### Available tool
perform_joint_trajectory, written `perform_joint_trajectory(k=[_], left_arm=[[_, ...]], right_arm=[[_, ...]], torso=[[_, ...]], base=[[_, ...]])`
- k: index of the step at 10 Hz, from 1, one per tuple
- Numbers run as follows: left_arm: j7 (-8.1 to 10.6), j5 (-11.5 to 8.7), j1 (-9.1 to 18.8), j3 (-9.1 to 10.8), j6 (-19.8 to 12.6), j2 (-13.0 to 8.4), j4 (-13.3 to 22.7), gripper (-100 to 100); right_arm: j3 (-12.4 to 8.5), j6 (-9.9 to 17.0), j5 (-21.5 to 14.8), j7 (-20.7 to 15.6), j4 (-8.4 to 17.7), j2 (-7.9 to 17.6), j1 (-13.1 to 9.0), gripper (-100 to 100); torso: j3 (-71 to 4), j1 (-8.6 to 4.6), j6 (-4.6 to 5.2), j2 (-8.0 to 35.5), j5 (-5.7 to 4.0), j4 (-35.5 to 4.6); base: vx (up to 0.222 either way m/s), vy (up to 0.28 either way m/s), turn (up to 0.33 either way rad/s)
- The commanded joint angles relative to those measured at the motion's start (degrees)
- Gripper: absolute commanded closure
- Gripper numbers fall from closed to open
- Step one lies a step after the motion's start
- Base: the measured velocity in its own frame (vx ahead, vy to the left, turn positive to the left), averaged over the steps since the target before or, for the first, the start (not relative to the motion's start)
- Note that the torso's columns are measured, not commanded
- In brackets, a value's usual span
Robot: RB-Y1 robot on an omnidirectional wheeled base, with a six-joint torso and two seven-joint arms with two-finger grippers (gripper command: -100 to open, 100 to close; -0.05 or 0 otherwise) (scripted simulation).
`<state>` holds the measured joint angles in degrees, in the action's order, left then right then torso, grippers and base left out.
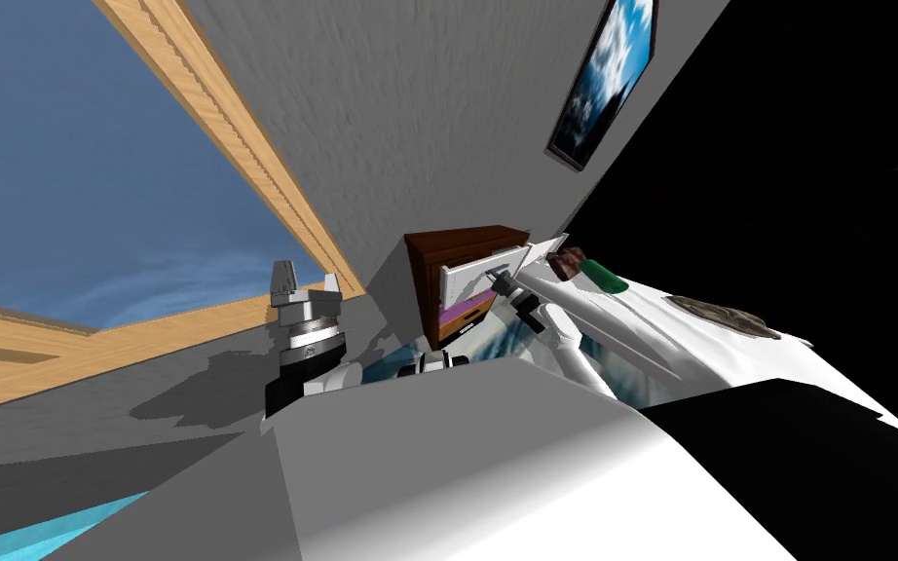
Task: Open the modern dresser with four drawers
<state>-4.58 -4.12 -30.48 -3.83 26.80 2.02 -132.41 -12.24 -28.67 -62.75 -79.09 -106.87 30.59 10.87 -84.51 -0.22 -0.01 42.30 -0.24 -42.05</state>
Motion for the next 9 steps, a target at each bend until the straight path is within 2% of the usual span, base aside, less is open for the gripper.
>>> perform_joint_trajectory(k=[1, 4, 5, 8, 9], left_arm=[[0.00, 0.0, 0.0, 0.00, 0.0, 0.0, 0.0, 0], [0.00, 0.0, 0.0, 0.00, 0.0, 0.0, 0.0, 0], [0.00, 0.0, 0.0, 0.00, 0.0, 0.0, 0.0, 0], [0.00, 0.0, 0.0, -0.01, 0.0, 0.0, 0.0, 0], [0.00, 0.0, 0.0, -0.01, 0.0, 0.0, 0.0, 0]], right_arm=[[0.0, -0.8, 0.4, 0.3, -0.2, 0.3, 0.6, 100], [0.2, -1.3, 0.5, 0.3, -0.5, 0.4, 1.2, 100], [-0.3, -0.8, 0.7, 2.5, -1.3, 2.7, 0.3, -100], [-0.7, -0.3, 1.1, 5.8, -2.0, 6.1, -0.5, -100], [-1.0, 0.0, 1.3, 8.0, -2.5, 8.3, -1.0, -100]], torso=[[-0.1, 0.08, -0.01, -0.1, 0.06, 0.0], [-0.2, 0.09, 0.04, -0.2, 0.17, -0.1], [-0.1, -0.08, 0.09, -0.1, 0.06, -0.1], [-0.3, 0.52, -0.08, -0.4, 0.37, -0.2], [-0.2, 0.38, -0.05, -0.2, 0.32, -0.2]], base=[[-0.179, -0.074, -0.051], [-0.128, -0.073, -0.035], [-0.064, -0.011, -0.076], [0.030, 0.062, -0.060], [0.032, 0.057, -0.090]])
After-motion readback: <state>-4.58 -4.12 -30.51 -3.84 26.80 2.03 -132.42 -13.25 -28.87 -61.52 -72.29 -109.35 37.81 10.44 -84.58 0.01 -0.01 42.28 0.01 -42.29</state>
